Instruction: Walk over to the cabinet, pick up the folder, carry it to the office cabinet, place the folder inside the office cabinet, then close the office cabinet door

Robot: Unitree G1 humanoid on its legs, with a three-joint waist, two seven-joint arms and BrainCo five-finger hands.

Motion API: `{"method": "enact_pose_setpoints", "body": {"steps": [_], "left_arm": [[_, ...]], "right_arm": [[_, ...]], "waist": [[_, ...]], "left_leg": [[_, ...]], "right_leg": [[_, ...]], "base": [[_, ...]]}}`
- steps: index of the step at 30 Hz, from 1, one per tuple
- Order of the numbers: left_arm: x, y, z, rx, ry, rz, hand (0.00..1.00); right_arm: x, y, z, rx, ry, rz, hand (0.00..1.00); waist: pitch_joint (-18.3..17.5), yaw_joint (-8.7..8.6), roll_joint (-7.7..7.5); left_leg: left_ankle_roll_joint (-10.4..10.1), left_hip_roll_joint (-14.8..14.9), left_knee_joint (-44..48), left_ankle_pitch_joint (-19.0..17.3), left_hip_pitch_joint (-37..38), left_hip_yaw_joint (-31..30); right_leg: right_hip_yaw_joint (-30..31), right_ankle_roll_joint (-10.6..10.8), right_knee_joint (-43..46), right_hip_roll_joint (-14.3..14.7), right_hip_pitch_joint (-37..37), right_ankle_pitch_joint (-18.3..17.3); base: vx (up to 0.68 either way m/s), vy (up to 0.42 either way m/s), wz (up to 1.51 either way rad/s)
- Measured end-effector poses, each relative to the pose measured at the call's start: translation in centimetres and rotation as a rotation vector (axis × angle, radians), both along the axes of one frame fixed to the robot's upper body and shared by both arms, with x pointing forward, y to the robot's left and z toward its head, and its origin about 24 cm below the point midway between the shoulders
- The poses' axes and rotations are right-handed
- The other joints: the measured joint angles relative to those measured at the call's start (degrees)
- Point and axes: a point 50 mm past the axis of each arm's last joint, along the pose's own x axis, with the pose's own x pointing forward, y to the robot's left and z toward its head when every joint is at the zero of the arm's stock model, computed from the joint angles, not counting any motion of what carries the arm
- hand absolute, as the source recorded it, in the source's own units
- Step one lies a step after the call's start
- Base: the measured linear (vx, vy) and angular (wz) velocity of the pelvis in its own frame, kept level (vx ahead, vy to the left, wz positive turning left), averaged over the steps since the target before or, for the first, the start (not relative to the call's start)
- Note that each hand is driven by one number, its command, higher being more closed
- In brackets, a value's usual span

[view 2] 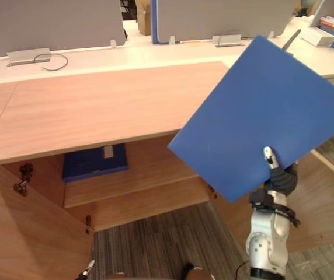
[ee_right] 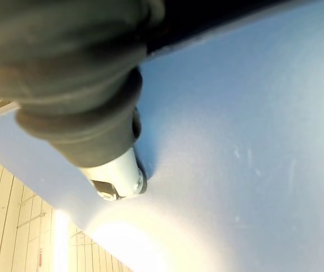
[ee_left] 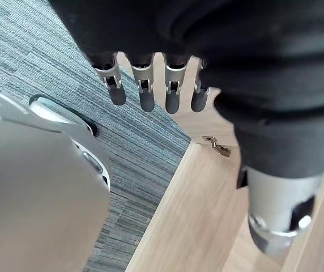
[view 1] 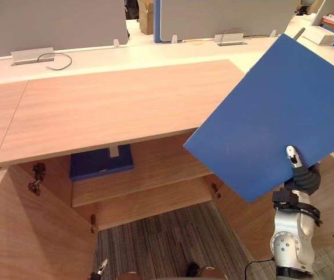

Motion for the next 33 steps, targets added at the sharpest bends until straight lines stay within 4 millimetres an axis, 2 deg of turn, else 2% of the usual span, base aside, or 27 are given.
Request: {"method": "enact_pose_setpoints", "body": {"steps": [3,6,12,15,18,19,20,22,23,24,25,27,30,33], "left_arm": [[-1.2,0.5,-0.1,0.017,0.044,0.06,0.0],[-3.2,0.9,-0.3,0.018,0.1,0.132,0.0],[-4.7,0.2,-0.7,-0.006,0.148,0.159,0.0],[-4.7,0.1,-0.7,-0.011,0.147,0.153,0.0],[-4.7,0.1,-0.7,-0.015,0.138,0.148,0.0],[-4.7,0.1,-0.7,-0.015,0.137,0.149,0.0],[-4.7,0.2,-0.7,-0.011,0.136,0.141,0.0],[-4.2,0.3,-0.7,-0.007,0.123,0.121,0.0],[-4.2,0.3,-0.6,-0.005,0.121,0.118,0.0],[-4.2,0.6,-0.6,0.009,0.122,0.104,0.0],[-4.2,0.7,-0.5,0.014,0.125,0.099,0.0],[-4.4,0.9,-0.5,0.027,0.128,0.095,0.0],[-4.9,1.0,-0.4,0.037,0.141,0.093,0.0],[-4.7,1.1,-0.4,0.044,0.144,0.072,0.0]], "right_arm": [[0.5,1.3,-0.2,-0.005,0.008,0.064,1.0],[1.2,3.1,-0.5,-0.042,0.039,0.2,1.0],[1.6,4.5,-0.3,-0.266,0.096,0.339,1.0],[1.9,6.3,1.4,-0.448,0.056,0.435,1.0],[2.1,10.5,3.4,-0.71,-0.052,0.642,1.0],[2.0,11.4,3.5,-0.758,-0.074,0.692,1.0],[1.6,13.1,3.6,-0.851,-0.107,0.796,1.0],[0.5,15.7,2.8,-1.026,-0.157,0.982,1.0],[0.1,16.2,2.3,-1.084,-0.162,1.03,1.0],[-1.0,17.0,0.6,-1.205,-0.142,1.141,1.0],[-1.3,17.0,-0.3,-1.239,-0.121,1.186,1.0],[-2.6,16.2,-3.5,-1.464,-0.031,1.295,1.0],[-2.5,14.5,-4.7,-1.624,0.02,1.288,1.0],[-1.9,12.2,-6.1,-1.83,0.1,1.236,1.0]], "waist": [[0.1,0.48,-0.41],[0.2,0.77,-0.46],[-0.5,0.99,-0.91],[-1.0,0.97,-1.02],[-1.6,0.76,-1.29],[-1.7,0.8,-1.29],[-2.3,0.96,-1.43],[-2.3,1.28,-1.69],[-2.3,1.49,-1.69],[-2.2,2.19,-1.63],[-2.1,2.28,-1.59],[-1.8,2.38,-1.37],[-0.6,2.43,-0.75],[1.2,2.07,-0.28]], "left_leg": [[-0.1,-0.8,0.5,-0.2,0.7,0.1],[-0.4,-0.8,-0.3,0.0,1.3,0.3],[-1.2,-0.8,-4.5,1.3,4.3,0.4],[-1.1,-1.6,-7.2,2.4,6.4,0.5],[-1.2,-2.3,-9.1,3.4,8.6,0.6],[-1.2,-2.4,-9.4,3.4,9.2,0.6],[-1.2,-2.7,-9.9,3.6,9.3,0.6],[-1.1,-3.5,-9.9,4.5,9.2,0.2],[-1.1,-3.6,-9.9,4.5,9.2,0.1],[-1.0,-3.8,-9.7,4.6,9.2,-0.4],[-1.0,-3.9,-9.5,4.6,9.2,-0.8],[-1.0,-4.1,-9.5,4.6,9.2,-1.8],[-0.8,-4.2,-9.6,4.7,9.2,-1.9],[-0.2,-5.2,-9.7,5.1,9.1,-2.4]], "right_leg": [[0.1,0.4,3.1,-1.7,-0.4,-1.5],[0.4,0.0,3.2,-1.6,-0.3,-1.6],[-0.2,-0.1,-0.1,-0.5,2.5,-0.9],[-0.3,0.3,-1.6,-0.6,4.2,-0.6],[-0.3,0.6,-2.3,-0.9,5.7,-0.3],[-0.3,0.6,-2.4,-0.9,6.1,-0.3],[-0.3,0.6,-2.4,-1.2,6.2,-0.4],[-0.3,0.7,-2.4,-2.0,6.2,-0.3],[-0.3,0.8,-2.4,-2.1,6.2,-0.3],[-0.5,0.8,-2.3,-2.3,6.6,-0.3],[-0.7,0.8,-2.3,-2.4,6.9,-0.3],[-1.5,0.8,-2.3,-2.7,7.6,-0.3],[-1.5,0.9,-2.2,-2.9,7.6,-0.6],[-1.5,1.1,-0.5,-4.2,7.0,-1.0]], "base": [[-0.02,0.04,0.05],[0.02,0.014,0.02],[0.07,-0.01,0.03],[0.06,0.01,0.05],[0.05,0.015,0.01],[0.0,0.0,0.0],[-0.04,0.025,0.06],[-0.03,0.019,0.1],[-0.05,0.014,0.12],[-0.05,0.01,0.13],[-0.09,0.005,0.24],[-0.1,-0.001,0.22],[-0.11,-0.009,0.02],[-0.12,-0.004,0.06]]}}
